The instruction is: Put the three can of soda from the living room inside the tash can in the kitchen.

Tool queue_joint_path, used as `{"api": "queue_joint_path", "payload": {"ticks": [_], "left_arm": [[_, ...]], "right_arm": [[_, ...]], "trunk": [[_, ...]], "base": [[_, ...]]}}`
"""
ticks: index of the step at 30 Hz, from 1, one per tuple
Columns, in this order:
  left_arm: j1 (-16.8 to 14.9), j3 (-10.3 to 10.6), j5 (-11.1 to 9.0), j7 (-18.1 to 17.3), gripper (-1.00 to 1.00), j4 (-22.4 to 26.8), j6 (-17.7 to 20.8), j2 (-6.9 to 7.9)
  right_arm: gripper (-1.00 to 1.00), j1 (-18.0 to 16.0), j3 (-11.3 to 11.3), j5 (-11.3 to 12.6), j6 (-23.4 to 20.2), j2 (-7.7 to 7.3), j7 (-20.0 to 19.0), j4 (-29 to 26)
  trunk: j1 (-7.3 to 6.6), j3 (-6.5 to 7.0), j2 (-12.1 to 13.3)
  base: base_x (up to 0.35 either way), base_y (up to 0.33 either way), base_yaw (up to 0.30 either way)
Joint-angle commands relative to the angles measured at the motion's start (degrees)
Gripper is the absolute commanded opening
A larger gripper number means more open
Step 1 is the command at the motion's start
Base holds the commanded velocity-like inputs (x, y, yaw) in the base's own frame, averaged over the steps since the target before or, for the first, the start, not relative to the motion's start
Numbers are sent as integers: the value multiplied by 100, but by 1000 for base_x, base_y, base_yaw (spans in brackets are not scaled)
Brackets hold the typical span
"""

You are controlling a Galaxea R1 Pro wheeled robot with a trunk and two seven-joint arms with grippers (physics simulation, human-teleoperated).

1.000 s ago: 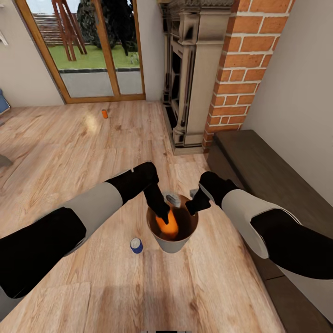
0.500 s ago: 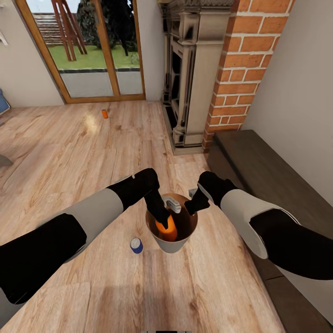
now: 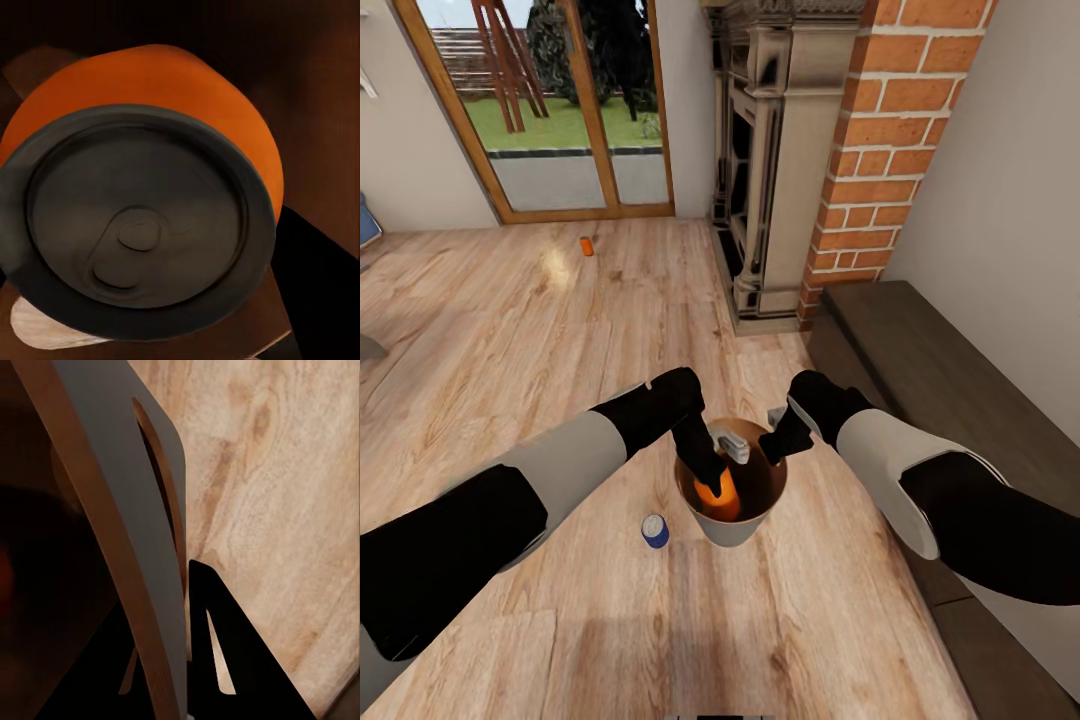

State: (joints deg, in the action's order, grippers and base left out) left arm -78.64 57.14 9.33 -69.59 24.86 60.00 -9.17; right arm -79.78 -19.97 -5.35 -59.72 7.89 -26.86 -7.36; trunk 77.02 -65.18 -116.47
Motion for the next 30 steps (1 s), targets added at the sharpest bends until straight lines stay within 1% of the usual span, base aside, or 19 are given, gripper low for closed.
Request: {"api": "queue_joint_path", "payload": {"ticks": [1,2,3,4,9,20,21,30], "left_arm": [[39,-1,0,25,-100,0,0,-1],[125,-1,1,84,-100,1,0,-3],[245,-1,-3,234,-100,1,0,-4],[277,-1,-6,288,-100,1,0,-5],[323,-1,3,371,-100,99,0,-6],[339,-1,8,393,-100,141,0,3],[340,-1,8,394,100,141,0,3],[340,-1,8,396,100,142,0,18]], "right_arm": [[-100,-2,81,140,-28,1,-38,-1],[-100,-2,81,140,-28,1,-37,-1],[-100,-2,84,140,-28,1,-38,-2],[-100,-2,84,140,-28,2,-38,-2],[-100,-2,86,140,-28,-1,-38,-2],[-100,-2,86,140,-28,1,-39,-2],[-100,-2,84,140,-28,1,-39,-2],[-100,-2,82,140,-28,-4,-39,-2]], "trunk": [[-1,1,0],[-1,1,0],[-1,1,0],[-1,1,0],[-1,1,0],[-1,1,0],[-1,1,0],[-1,1,0]], "base": [[0,0,0],[0,0,0],[0,0,0],[0,0,0],[0,0,0],[0,0,0],[0,0,0],[0,0,0]]}}
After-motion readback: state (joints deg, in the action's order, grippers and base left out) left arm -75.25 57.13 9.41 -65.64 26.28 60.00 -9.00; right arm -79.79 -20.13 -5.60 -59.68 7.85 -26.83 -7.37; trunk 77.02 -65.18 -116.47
